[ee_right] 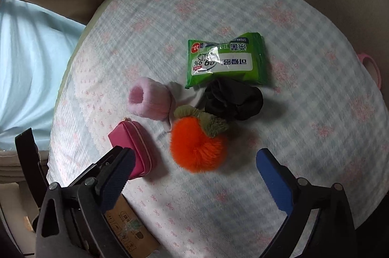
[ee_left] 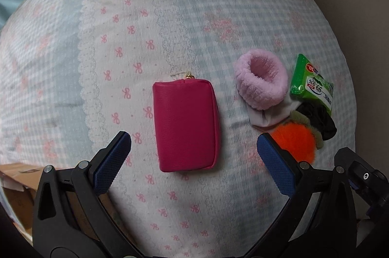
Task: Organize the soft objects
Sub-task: 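Grasp the pink pouch with the left tool while the right tool grasps the orange fuzzy ball, then carry pouch and fuzzy ball into the box and open both tools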
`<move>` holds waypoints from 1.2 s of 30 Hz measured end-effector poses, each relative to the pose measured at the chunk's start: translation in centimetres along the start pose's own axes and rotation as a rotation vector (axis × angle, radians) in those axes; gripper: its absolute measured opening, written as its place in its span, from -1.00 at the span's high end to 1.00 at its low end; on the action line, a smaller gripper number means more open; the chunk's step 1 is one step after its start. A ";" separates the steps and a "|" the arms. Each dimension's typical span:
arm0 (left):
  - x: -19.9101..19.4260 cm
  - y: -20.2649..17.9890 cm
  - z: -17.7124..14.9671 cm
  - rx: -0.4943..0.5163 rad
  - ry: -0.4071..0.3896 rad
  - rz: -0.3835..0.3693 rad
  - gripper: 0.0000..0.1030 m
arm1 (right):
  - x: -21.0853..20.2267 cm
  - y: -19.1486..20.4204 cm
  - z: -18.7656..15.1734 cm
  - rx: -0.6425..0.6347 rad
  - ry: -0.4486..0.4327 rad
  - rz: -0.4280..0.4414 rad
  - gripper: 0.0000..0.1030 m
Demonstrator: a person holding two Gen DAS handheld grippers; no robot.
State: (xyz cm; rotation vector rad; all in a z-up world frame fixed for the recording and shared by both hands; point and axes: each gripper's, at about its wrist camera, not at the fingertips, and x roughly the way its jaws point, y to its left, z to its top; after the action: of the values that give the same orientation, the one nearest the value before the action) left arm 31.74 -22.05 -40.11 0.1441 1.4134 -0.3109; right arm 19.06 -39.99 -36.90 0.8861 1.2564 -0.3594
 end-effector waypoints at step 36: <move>4.7 0.4 0.2 -0.029 0.044 -0.007 0.18 | 5.7 -0.8 0.2 0.078 0.092 0.035 0.35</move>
State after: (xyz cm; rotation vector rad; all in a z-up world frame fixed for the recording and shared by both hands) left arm 32.62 -22.28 -44.75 0.1228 1.4613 -0.2943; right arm 20.40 -39.35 -42.48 0.9993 1.3171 -0.3443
